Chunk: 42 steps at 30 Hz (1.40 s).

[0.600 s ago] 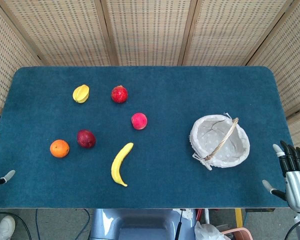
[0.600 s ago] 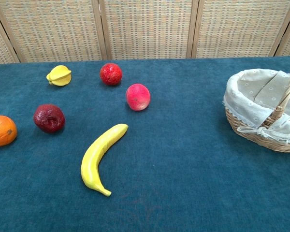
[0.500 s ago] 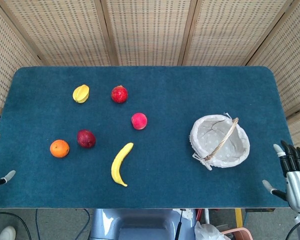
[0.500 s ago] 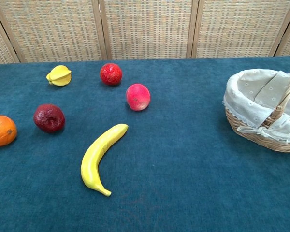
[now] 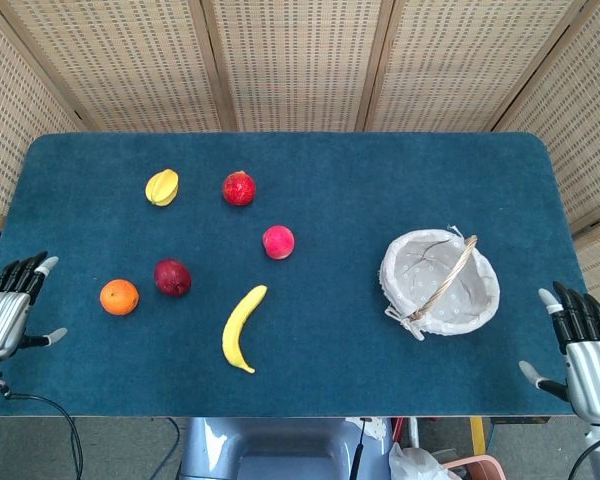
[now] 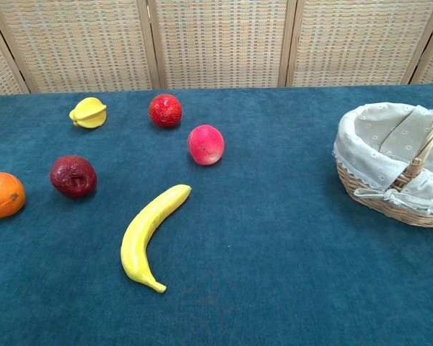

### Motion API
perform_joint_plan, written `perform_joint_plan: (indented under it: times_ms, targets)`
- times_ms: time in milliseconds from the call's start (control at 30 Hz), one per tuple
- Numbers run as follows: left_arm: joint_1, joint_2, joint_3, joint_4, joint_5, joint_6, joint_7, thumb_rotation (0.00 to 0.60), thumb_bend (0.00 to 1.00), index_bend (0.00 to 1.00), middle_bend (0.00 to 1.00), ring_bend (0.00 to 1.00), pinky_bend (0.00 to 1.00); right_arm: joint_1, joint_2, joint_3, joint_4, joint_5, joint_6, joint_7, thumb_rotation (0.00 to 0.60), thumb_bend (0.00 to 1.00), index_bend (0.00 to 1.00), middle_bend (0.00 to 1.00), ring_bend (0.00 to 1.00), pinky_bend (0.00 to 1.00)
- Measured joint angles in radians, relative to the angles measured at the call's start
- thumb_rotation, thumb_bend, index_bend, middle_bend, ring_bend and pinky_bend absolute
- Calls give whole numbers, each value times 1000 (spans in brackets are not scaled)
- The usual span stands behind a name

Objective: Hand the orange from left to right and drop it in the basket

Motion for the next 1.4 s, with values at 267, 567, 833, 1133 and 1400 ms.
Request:
perform_joint_plan:
  times_ms: [267,567,833,1133,1400]
  targets:
    - [-140,-158,29,292,76,-178,-239,600,15,124,76,23,162,1,4,5,-1,20,-6,11,600,0,0,0,0,0]
    - [-210,-245,58,397,111,-237,-261,600,62,315,351,224,271,3,5,7,1,30,-11,19,600,0,0,0,0,0]
    - [-212,-291,50,471,90,-217,-249,600,101,497,518,347,388,3,6,12,4,39,-10,31,600,0,0,0,0,0]
    - [-218,-198,32,335,174,-3,-318,600,109,498,519,348,387,6,5,13,4,42,-16,31,600,0,0,0,0,0]
    - [-363,-153,-29,133,259,-21,-128,600,109,499,519,348,348,9,4,25,8,73,-25,33,600,0,0,0,0,0]
